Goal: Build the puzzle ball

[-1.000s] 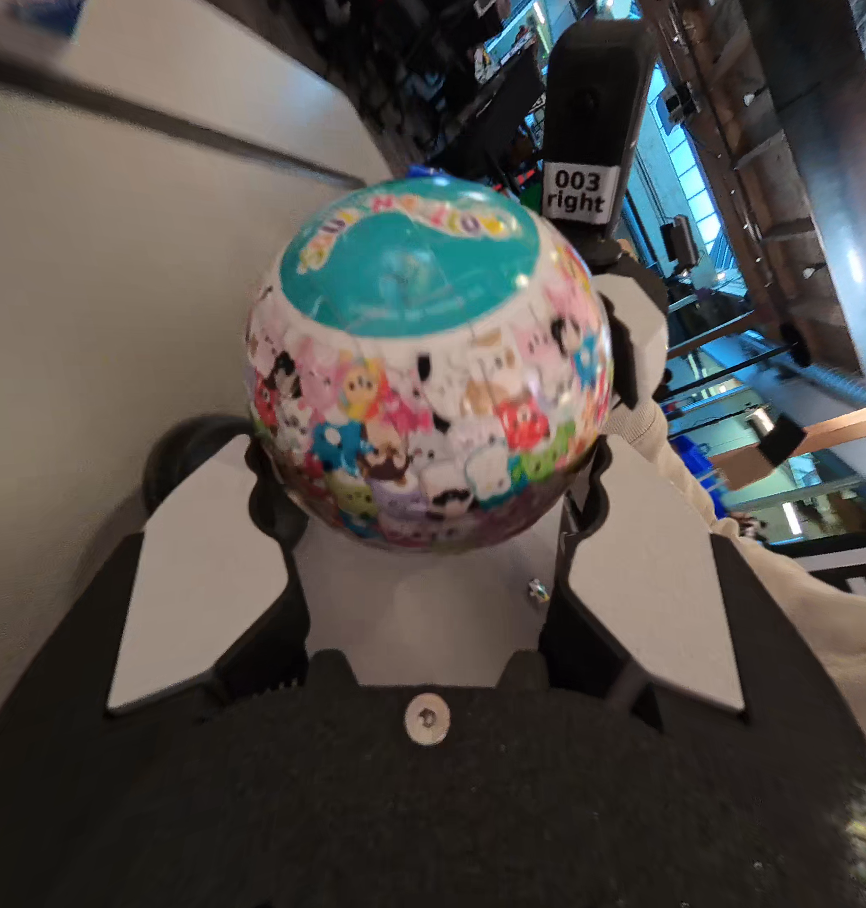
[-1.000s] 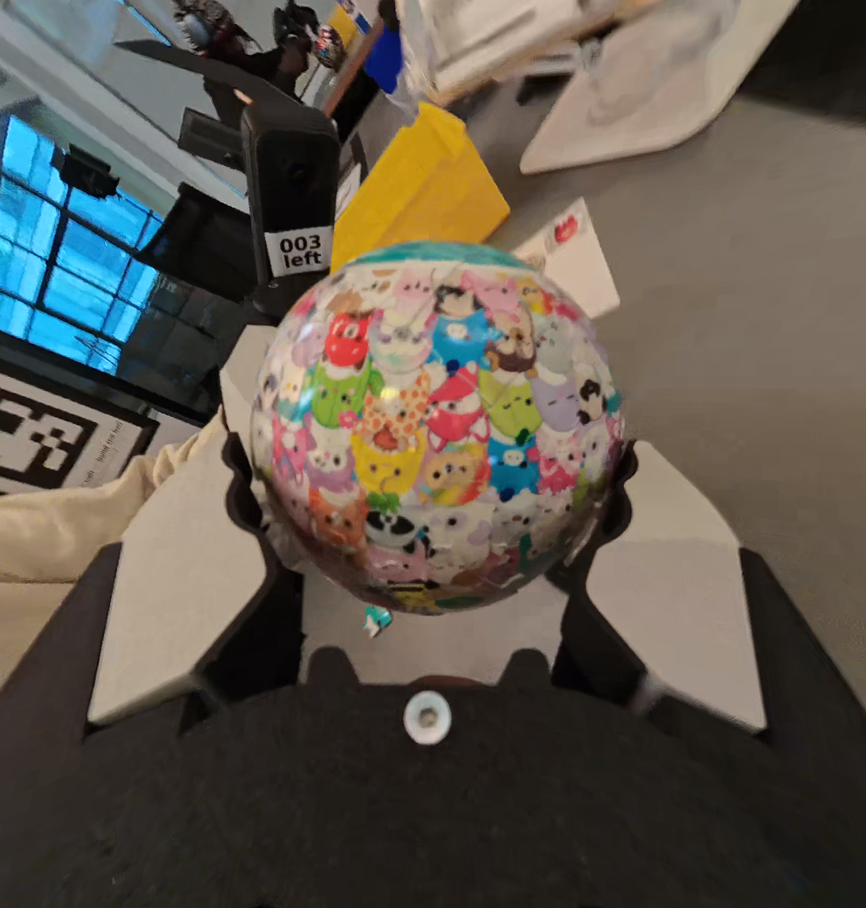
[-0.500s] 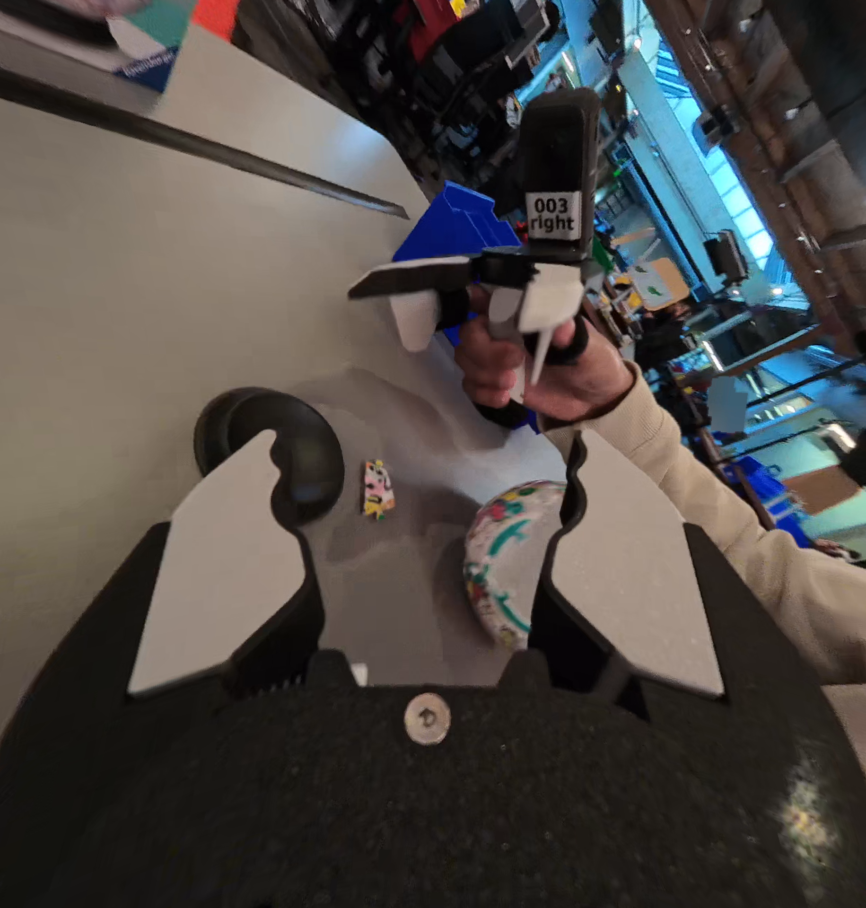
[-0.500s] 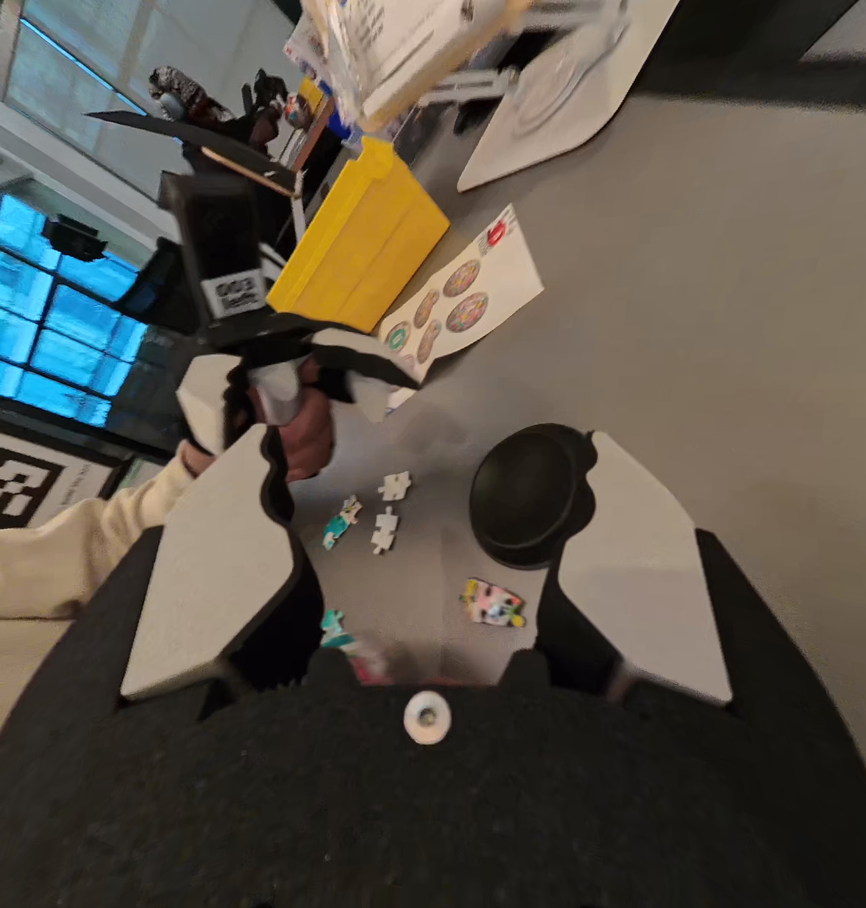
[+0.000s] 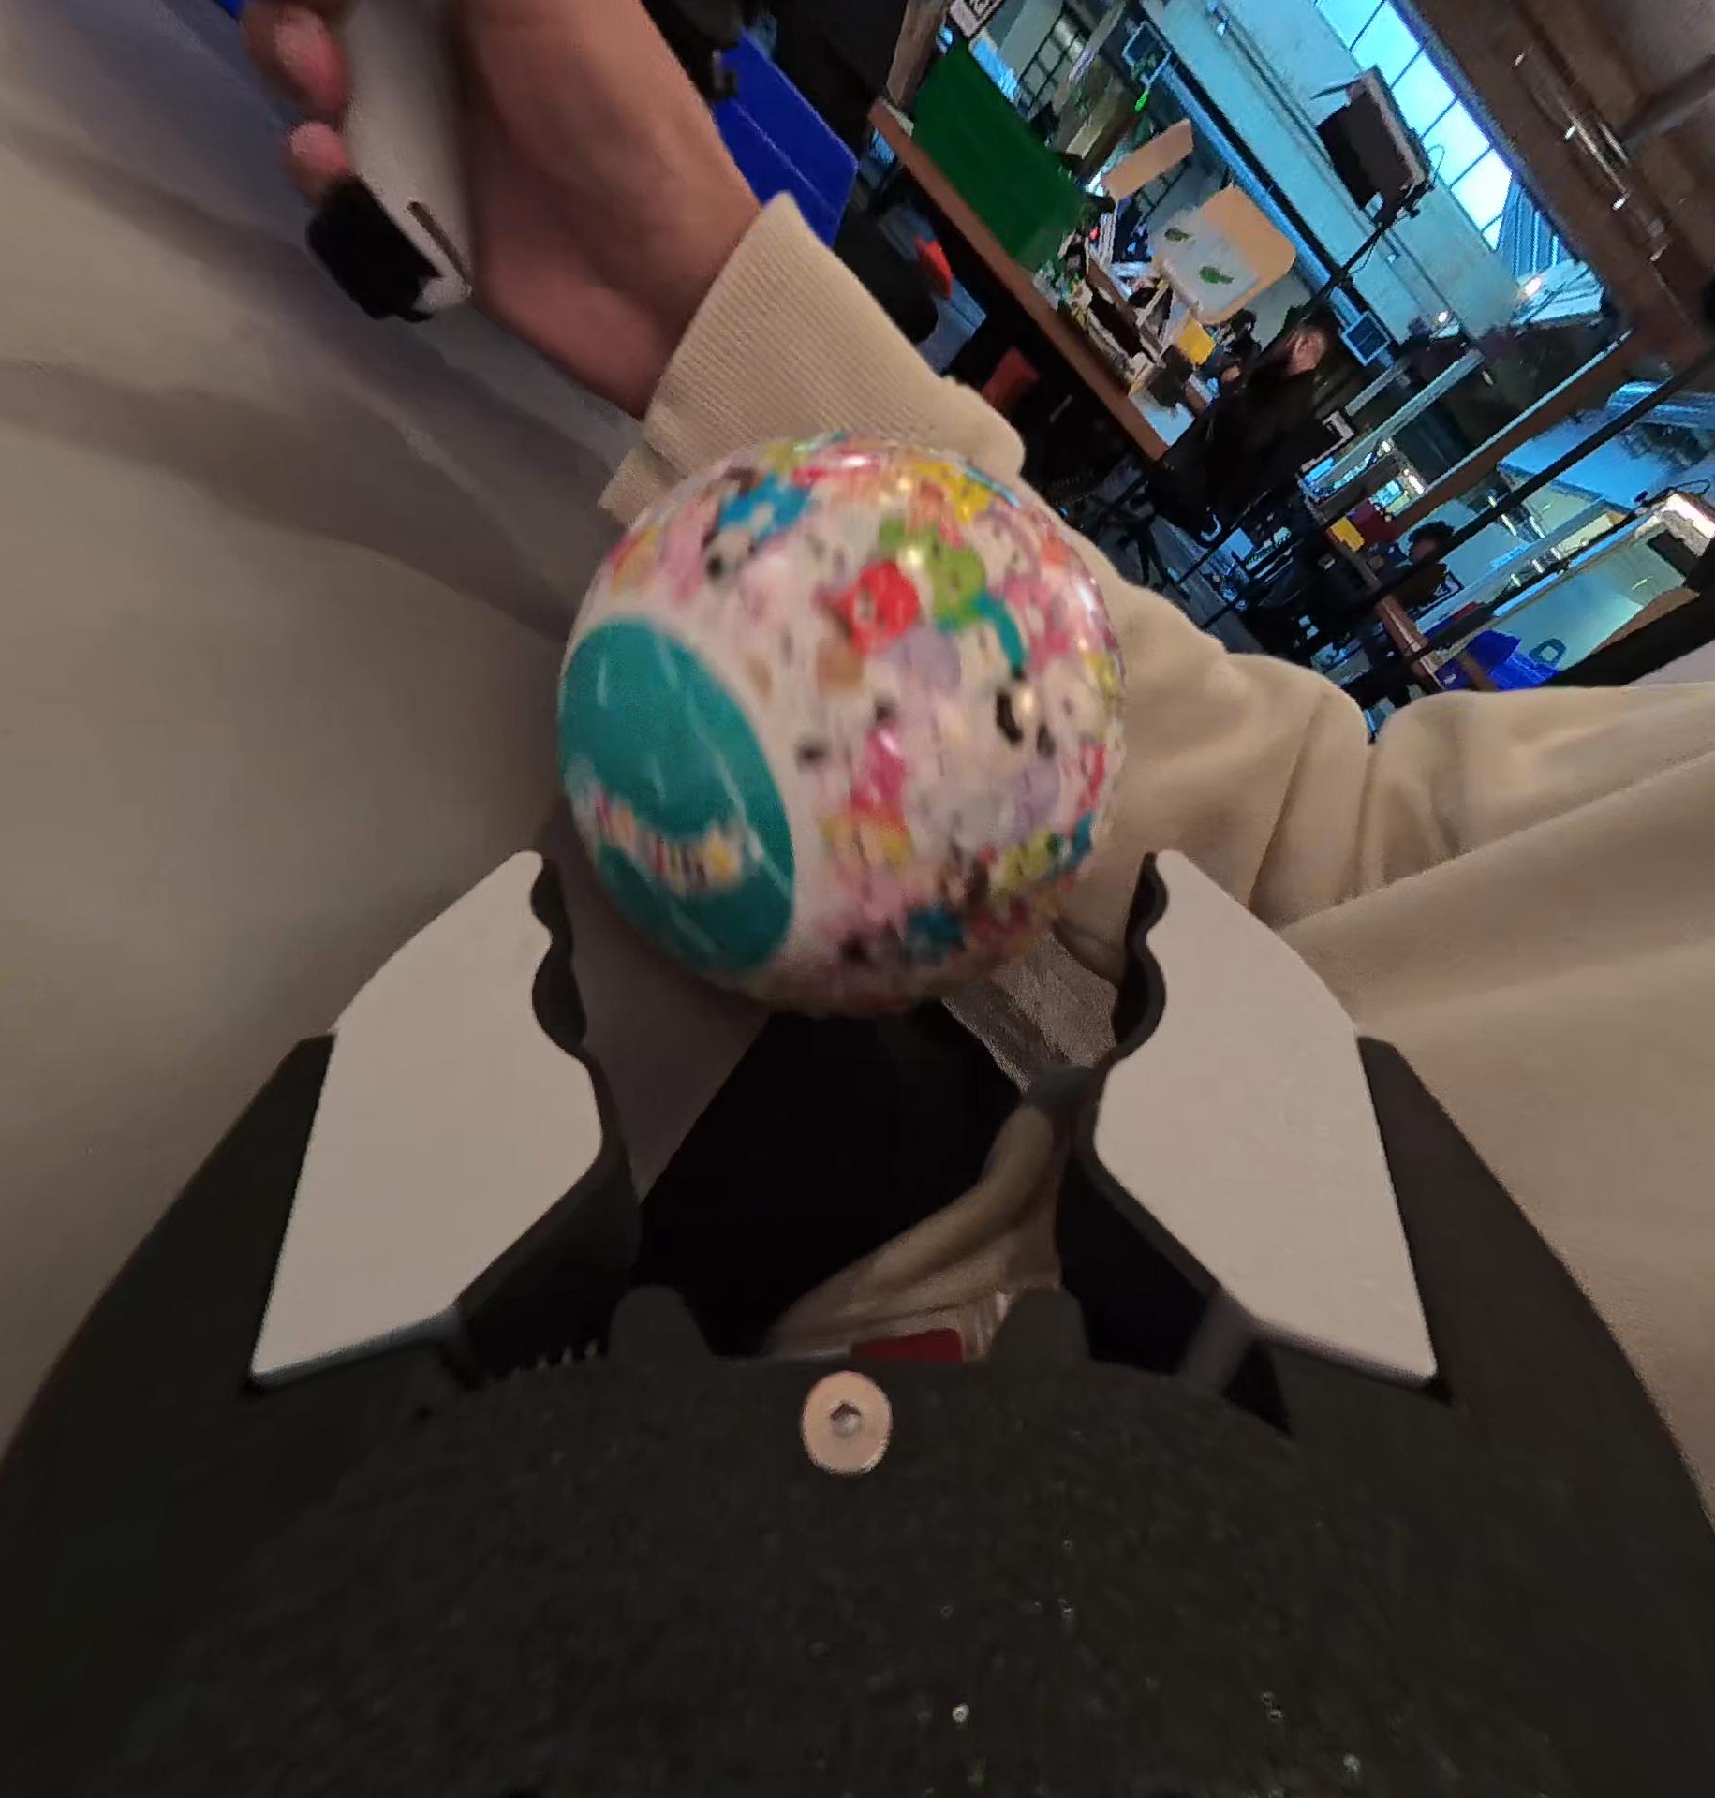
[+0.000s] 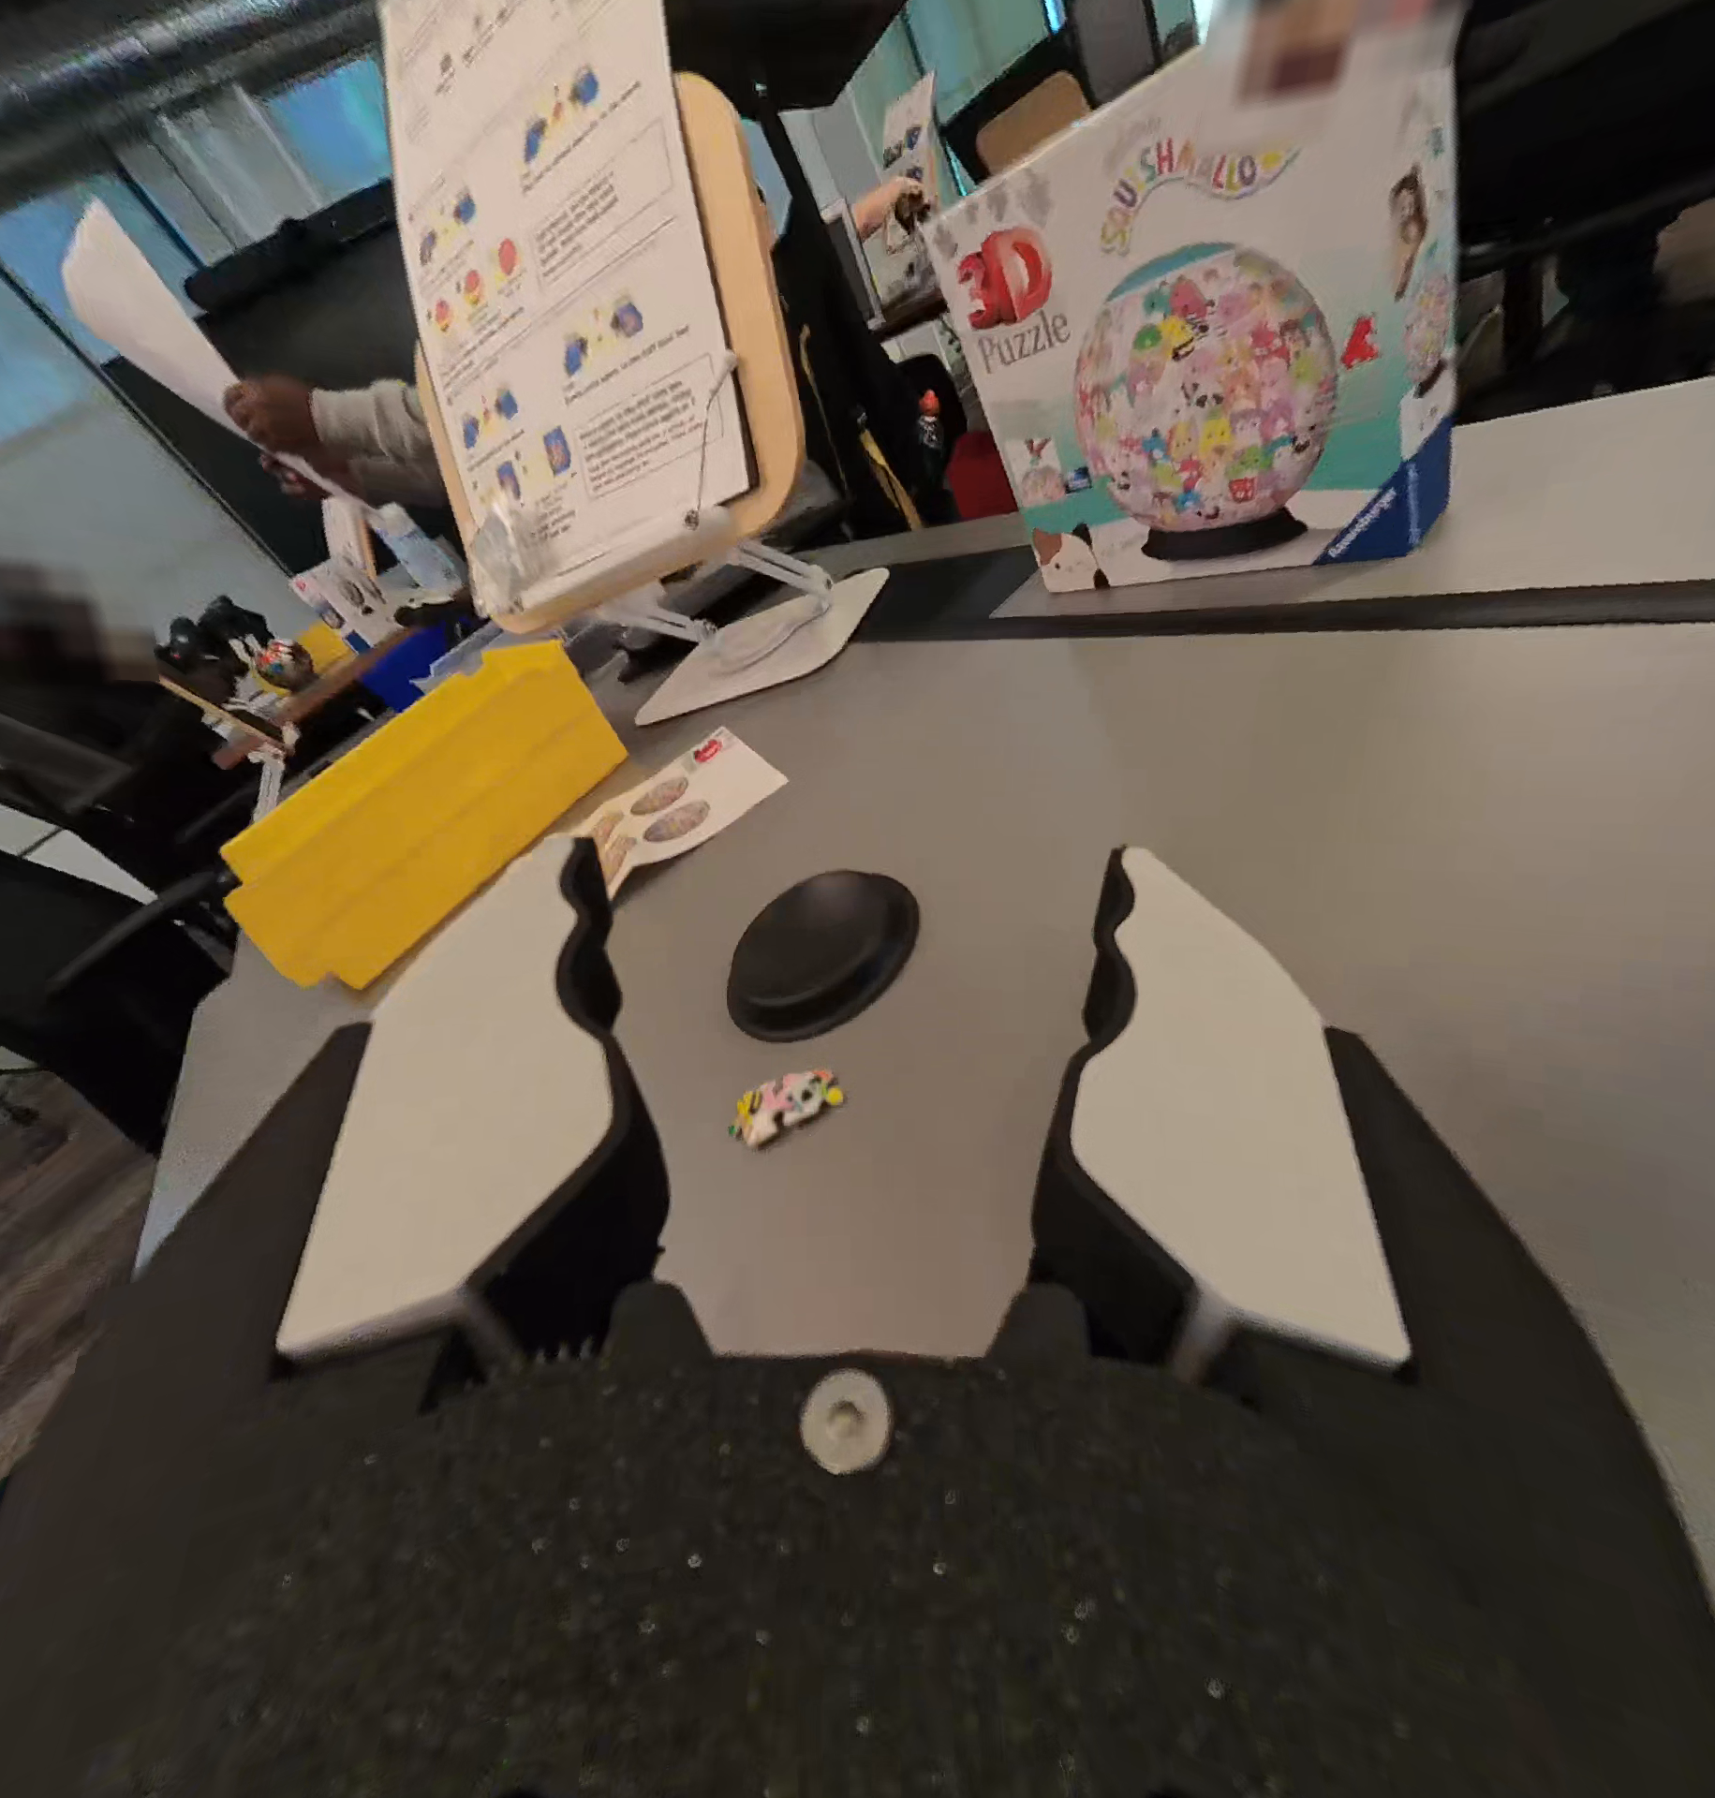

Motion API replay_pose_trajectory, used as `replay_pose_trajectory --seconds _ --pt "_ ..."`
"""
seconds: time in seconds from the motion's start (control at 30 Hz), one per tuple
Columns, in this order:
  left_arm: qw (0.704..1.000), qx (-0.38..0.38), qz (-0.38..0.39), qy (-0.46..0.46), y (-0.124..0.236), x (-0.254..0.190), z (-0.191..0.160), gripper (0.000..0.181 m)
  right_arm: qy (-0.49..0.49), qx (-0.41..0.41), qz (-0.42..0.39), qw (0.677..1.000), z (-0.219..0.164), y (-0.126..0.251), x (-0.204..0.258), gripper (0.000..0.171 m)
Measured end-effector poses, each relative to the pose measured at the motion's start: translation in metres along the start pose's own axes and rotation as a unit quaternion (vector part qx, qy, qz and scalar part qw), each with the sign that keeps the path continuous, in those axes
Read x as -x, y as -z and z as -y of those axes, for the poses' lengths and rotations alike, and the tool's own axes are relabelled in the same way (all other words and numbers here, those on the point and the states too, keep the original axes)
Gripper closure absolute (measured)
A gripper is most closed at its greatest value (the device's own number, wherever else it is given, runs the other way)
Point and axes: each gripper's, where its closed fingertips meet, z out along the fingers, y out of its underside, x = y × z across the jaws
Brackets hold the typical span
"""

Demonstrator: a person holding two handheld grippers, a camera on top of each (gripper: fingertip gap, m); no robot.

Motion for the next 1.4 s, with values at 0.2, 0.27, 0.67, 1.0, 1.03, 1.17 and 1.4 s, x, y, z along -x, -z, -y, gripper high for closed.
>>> replay_pose_trajectory --seconds 0.2,0.27,0.67,1.0,1.03,1.17,1.4 --pt "1.0 -0.008 0.013 -0.005 0.003 0.016 0.01 0.07 -0.015 0.032 0.045 0.998 -0.01 -0.041 0.016 0.079" --pt "1.0 -0.012 0.014 -0.009 0.01 0.02 0.012 0.072 -0.005 0.05 0.051 0.997 -0.013 -0.049 0.024 0.078" --pt "0.999 0.04 0.004 -0.025 0.024 0.027 0.001 0.069 0.156 0.286 0.201 0.924 -0.043 0.119 0.115 0.069" --pt "0.994 0.096 -0.051 -0.008 0.023 0.027 -0.01 0.067 0.151 0.429 0.142 0.879 -0.221 0.183 0.173 0.031" --pt "0.994 0.095 -0.055 -0.006 0.023 0.027 -0.01 0.067 0.141 0.416 0.149 0.886 -0.223 0.176 0.178 0.033" --pt "0.993 0.095 -0.067 0.0 0.026 0.032 -0.01 0.066 0.131 0.379 0.137 0.906 -0.215 0.154 0.18 0.047" --pt "0.995 0.073 -0.07 0.002 0.031 0.058 0.025 0.064 0.164 0.343 0.15 0.913 -0.173 0.113 0.168 0.048"
